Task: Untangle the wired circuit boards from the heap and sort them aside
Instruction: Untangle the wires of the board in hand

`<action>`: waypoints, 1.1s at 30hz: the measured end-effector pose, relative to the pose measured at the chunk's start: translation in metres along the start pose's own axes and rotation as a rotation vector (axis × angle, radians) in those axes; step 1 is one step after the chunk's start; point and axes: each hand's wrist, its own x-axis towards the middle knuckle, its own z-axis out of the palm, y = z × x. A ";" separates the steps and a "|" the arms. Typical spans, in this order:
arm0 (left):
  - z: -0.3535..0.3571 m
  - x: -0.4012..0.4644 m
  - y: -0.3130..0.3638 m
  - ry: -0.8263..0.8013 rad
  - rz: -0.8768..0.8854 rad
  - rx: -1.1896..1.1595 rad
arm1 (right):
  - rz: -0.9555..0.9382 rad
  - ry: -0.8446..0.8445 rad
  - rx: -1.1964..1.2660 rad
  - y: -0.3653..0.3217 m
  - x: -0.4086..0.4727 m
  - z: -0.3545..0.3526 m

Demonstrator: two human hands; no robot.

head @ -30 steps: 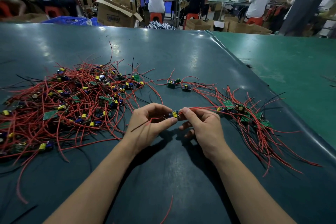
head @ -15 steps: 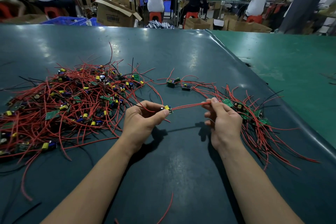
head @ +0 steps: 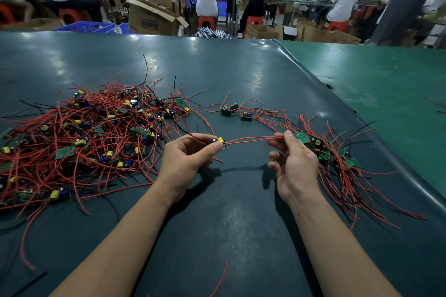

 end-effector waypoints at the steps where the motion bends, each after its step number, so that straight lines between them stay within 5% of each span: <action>1: 0.000 0.000 0.000 0.003 -0.002 -0.006 | 0.004 -0.009 -0.009 0.000 0.000 0.000; 18: 0.000 0.001 -0.003 -0.006 0.036 0.033 | 0.060 -0.386 -0.282 0.006 -0.019 0.009; 26: -0.002 -0.001 -0.002 -0.112 0.036 0.073 | 0.065 -0.418 -0.264 0.009 -0.022 0.012; 33: -0.001 0.000 -0.002 -0.094 0.024 0.039 | -0.020 -0.205 -0.148 0.007 -0.013 0.013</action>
